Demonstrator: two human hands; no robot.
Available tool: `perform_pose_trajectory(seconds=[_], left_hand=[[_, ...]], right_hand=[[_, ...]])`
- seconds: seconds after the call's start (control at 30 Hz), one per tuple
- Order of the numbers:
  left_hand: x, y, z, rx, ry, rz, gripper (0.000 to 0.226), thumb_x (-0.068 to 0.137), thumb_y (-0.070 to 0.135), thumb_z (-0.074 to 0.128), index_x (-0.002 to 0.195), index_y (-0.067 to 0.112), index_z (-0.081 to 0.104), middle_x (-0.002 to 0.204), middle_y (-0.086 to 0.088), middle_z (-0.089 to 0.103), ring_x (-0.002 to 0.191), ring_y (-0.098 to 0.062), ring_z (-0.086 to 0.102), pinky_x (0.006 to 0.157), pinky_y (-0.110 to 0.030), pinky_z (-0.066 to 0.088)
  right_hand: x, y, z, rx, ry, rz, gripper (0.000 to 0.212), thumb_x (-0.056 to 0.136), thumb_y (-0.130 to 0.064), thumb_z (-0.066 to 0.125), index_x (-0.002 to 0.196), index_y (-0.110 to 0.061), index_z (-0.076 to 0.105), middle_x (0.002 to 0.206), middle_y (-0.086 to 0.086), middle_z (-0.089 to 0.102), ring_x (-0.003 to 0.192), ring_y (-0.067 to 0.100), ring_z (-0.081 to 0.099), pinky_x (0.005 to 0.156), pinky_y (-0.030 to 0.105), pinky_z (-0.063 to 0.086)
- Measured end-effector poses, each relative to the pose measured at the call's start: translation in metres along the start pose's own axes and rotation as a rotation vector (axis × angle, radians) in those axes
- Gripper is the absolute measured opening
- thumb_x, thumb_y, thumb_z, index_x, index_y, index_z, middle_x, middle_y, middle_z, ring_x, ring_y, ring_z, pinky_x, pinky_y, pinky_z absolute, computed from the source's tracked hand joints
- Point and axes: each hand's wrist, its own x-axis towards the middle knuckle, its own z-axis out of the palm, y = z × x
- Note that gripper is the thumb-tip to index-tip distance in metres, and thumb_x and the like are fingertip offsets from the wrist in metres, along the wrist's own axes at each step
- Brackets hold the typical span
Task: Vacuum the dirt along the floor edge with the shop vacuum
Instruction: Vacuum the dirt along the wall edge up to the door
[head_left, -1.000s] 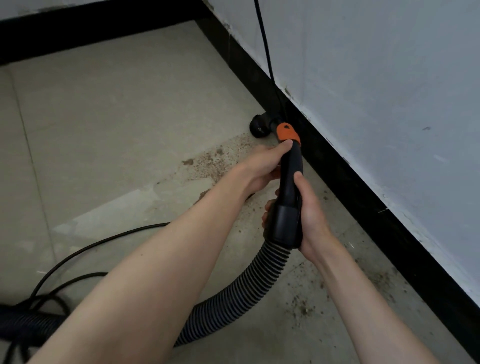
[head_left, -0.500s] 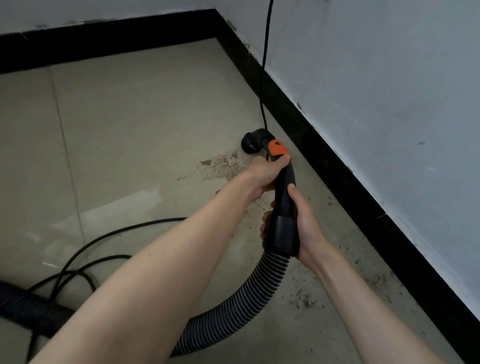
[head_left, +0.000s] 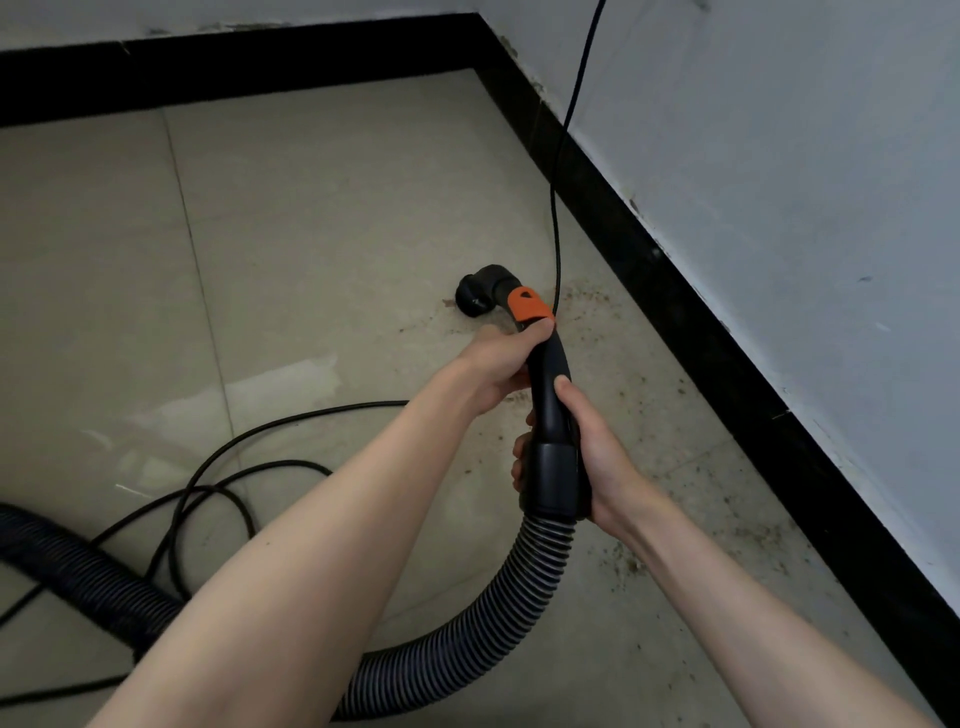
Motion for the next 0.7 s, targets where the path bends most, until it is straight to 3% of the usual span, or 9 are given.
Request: perform_pose_trajectory(seconds=[0.13,0.23,0.5,0.7], left_hand=[[-0.013,-0.004,-0.014,-0.005,-0.006,0.009,0.026,0.093,0.022,0.059,0.103,-0.002,0.058,0.083,-0.009,0.063,0.067,-0.016,0.061,0.048,-0.018,0.051],[-0.020,-0.003,-0.021,0.016,0.013,0.010,0.020,0.093,0.022,0.058,0.085,0.004,0.057,0.077,-0.008,0.061,0.066,-0.016,0.060,0.054,-0.020,0.051],[-0.025,-0.011,-0.046,-0.081,0.175,-0.003,0.026,0.089,0.029,0.064,0.085,0.004,0.055,0.081,-0.009,0.061,0.070,-0.019,0.060,0.060,-0.027,0.051],[-0.031,-0.021,-0.046,0.065,0.386,0.039,0.032,0.088,0.041,0.062,0.073,0.015,0.051,0.077,-0.003,0.057,0.082,-0.024,0.059,0.088,-0.039,0.051]], right_hand=[[-0.006,0.006,0.010,-0.001,-0.040,0.025,0.048,0.093,-0.054,0.047,0.085,-0.007,0.055,0.069,0.017,0.062,0.053,0.028,0.059,0.052,0.032,0.052],[-0.005,0.008,0.016,-0.020,-0.057,0.028,0.049,0.093,-0.054,0.047,0.083,-0.007,0.055,0.069,0.018,0.062,0.053,0.028,0.059,0.053,0.032,0.052],[-0.009,0.015,0.034,-0.208,-0.106,-0.027,0.044,0.096,-0.047,0.047,0.093,-0.004,0.054,0.065,0.019,0.063,0.050,0.029,0.061,0.050,0.031,0.053],[-0.020,0.023,0.038,-0.348,-0.124,-0.069,0.038,0.097,-0.041,0.048,0.089,-0.005,0.052,0.066,0.021,0.063,0.048,0.028,0.061,0.047,0.029,0.051]])
